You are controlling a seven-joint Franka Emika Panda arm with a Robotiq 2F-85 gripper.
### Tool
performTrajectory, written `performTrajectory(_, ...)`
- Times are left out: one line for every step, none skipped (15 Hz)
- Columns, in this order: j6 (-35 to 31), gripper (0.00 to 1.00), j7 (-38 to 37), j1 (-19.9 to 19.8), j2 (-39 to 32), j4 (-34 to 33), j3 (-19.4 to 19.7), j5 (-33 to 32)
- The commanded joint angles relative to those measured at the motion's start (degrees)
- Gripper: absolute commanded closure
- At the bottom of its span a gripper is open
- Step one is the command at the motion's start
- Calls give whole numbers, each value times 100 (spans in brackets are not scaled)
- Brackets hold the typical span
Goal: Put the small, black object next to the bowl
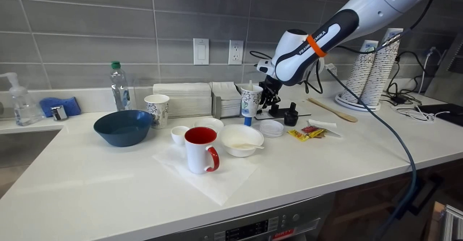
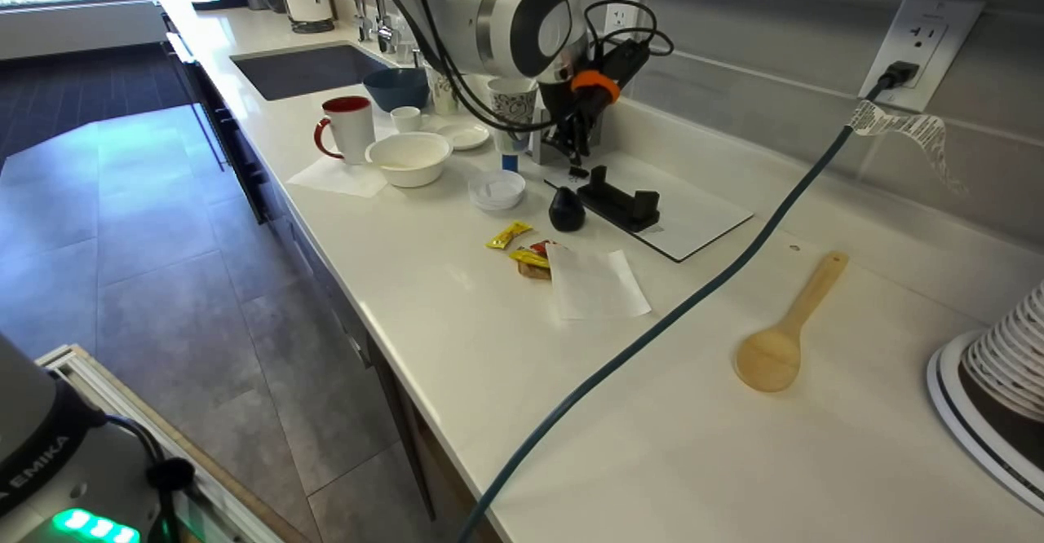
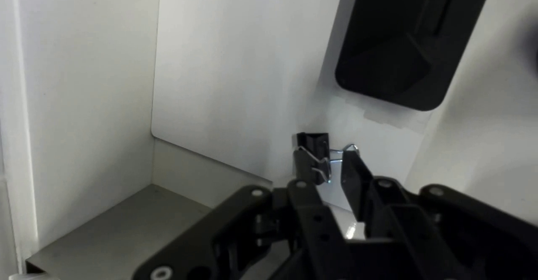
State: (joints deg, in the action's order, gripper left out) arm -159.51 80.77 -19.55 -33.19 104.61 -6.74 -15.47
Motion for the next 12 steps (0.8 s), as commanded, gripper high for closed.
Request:
performTrajectory(297, 76, 465, -11, -126, -314, -10, 338)
performTrajectory(298, 76, 559, -30, -145, -341, -34, 393)
performTrajectory(282, 79, 702, -78, -177, -366, -106, 479)
performTrajectory(306, 78, 775, -57, -207, -392, -87, 512)
performTrajectory(344, 79, 837, -29, -246, -420, -61, 536)
performTrajectory(376, 78, 886, -6, -281, -444, -32, 550)
performTrajectory(416, 77, 903, 15, -311, -464, -5, 550)
performTrajectory(476, 75, 931, 18, -327, -474, -1, 558)
performTrajectory(478, 75, 952, 25, -347, -487, 11, 556)
performTrajectory(457, 74, 966, 33, -363, -498, 22, 553)
performTrajectory(390, 77, 1018, 8, -387, -510, -3, 569)
performTrajectory(270, 81, 1074, -20, -421, -526, -37, 590)
